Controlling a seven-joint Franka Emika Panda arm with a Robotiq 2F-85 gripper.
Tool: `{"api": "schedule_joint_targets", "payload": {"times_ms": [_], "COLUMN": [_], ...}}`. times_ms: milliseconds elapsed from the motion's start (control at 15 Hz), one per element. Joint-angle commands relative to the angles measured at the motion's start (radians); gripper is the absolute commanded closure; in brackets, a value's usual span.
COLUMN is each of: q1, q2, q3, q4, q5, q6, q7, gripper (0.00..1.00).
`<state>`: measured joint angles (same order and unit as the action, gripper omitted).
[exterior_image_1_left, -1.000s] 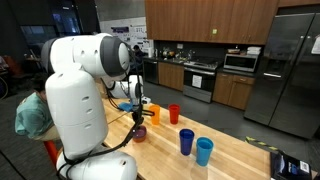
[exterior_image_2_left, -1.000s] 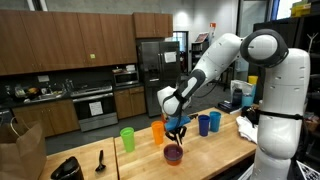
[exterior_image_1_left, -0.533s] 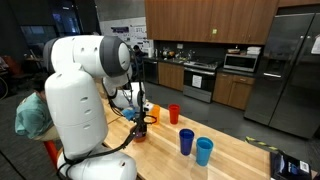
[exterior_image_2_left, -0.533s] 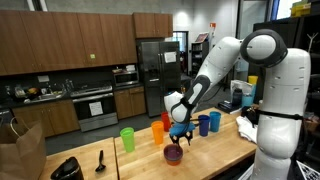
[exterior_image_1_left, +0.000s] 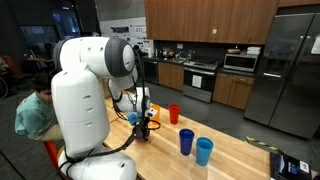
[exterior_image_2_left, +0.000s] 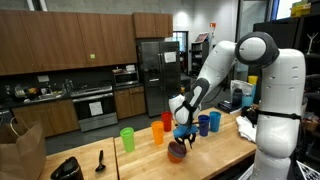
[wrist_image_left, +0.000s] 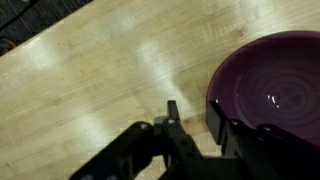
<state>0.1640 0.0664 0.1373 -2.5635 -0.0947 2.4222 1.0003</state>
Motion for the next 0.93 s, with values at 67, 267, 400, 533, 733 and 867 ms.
{"api": "schedule_joint_targets", "payload": {"times_ms": [67,267,400,533,733,867], "q1": [0.005,0.011,0.015,0.019,0.024,0.029], "q2": [-0.004,-0.015,-0.015,-0.014,-0.016,-0.018], "q3": [-0.003,0.000,0.004,0.006,0.009,0.013], "q4": [-0.008,-0.007,-0.004,-0.001,0.007,0.012], "q5": [-0.002,-0.003,-0.006,-0.005,-0.006,-0.002], "q6": [0.028,0.026,0.024,0.022,0.019,0.018], "q7": [0.008,0.003,0.004,-0.001,-0.004,-0.007], "gripper": [1.00,1.00,0.73,0.63,0.44,0.30]}}
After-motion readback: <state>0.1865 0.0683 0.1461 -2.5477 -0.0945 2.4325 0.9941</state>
